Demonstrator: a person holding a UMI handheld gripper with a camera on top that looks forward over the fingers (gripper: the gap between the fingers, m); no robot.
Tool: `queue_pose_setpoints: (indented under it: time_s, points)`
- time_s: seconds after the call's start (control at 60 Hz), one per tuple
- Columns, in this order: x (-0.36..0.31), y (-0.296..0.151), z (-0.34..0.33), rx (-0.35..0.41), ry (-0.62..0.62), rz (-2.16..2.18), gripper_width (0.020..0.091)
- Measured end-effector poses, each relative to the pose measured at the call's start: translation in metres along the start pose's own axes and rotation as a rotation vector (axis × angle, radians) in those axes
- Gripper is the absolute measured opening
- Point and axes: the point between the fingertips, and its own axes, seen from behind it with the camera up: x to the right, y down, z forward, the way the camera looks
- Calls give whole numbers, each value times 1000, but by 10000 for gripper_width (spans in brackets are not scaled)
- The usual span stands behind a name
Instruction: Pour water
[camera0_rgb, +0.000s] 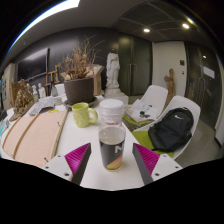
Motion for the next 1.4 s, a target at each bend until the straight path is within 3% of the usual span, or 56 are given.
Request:
queue_pose_setpoints:
  time_s: [0.083,0.133,0.183,0.233,0.367,0.517,0.683,0.883,1.083,1.217,1.4]
  points:
    - [-4,-2,20,9,-22,13,797]
    - [-6,-2,28,12,-37,17,716]
    - [-4,-4,39,22,-41,14,601]
    - [-3,-5,38,34,-4,-7,440]
    - [-1,-7,44,36,9,-11,386]
    - [1,-6,47,5,49,-11,263]
    - [14,-42,51,1,117,-92,260]
    - [38,-151,79,89,283,-491,260]
    - [20,-239,129,179,437,-1004,259]
    - [-15,-259,163,226,470,-1307,259]
    - [-53,-249,200,267,461,-1673,261]
